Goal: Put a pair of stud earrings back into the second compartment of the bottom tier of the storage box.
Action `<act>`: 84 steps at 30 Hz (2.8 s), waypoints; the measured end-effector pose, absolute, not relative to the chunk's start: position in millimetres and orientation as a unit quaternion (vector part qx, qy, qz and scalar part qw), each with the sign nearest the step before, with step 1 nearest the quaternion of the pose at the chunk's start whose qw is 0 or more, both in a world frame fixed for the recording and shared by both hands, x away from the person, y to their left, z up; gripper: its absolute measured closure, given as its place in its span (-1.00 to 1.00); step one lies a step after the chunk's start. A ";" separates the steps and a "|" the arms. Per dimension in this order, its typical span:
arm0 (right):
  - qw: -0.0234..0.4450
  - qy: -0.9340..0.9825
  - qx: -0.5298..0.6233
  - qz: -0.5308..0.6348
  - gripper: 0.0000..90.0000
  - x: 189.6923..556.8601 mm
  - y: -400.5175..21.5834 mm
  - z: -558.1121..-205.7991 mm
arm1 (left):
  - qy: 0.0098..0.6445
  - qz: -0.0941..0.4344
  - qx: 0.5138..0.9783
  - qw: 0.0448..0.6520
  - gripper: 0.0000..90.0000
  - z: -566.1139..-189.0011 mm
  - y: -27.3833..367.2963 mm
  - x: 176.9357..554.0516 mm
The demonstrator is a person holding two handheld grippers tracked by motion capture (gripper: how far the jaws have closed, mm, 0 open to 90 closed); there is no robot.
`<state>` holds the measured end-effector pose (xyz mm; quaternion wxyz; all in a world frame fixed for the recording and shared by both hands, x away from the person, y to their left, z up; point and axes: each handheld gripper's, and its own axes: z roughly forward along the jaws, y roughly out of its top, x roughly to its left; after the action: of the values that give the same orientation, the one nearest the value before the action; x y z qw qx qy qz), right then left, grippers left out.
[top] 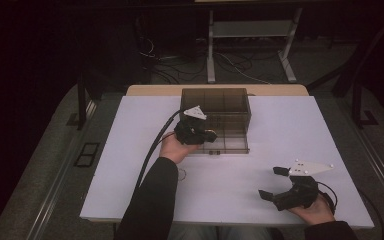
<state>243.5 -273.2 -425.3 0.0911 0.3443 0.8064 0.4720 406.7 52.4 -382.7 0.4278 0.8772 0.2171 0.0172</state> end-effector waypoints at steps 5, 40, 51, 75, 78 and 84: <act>0.091 0.807 0.344 0.472 -0.99 243.5 -272.9 -425.3 | 0.216 0.019 0.879 0.424 0.91 -386.1 49.3 408.4; 0.091 0.809 0.342 0.469 -0.99 243.2 -272.9 -425.7 | 0.244 0.004 0.890 0.384 0.91 -424.6 25.6 427.3; 0.091 0.810 0.340 0.469 -0.99 243.0 -273.1 -425.6 | 0.237 0.005 0.898 0.371 0.83 -425.3 21.7 430.9; 0.090 0.810 0.340 0.469 -0.99 242.6 -271.6 -425.7 | 0.238 0.005 0.897 0.374 -0.39 -384.4 36.0 408.7; 0.090 0.810 0.340 0.469 -0.99 242.4 -271.7 -425.6 | 0.243 -0.007 0.893 0.378 -0.60 -380.3 38.5 406.6; 0.090 0.810 0.339 0.469 -0.99 242.3 -271.4 -425.5 | 0.249 -0.004 0.893 0.375 -1.00 -373.6 47.2 400.4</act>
<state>242.3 -271.4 -425.5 0.0898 0.3394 0.8102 0.4693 400.4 47.2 -373.6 0.3754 0.8929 0.2487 -0.0037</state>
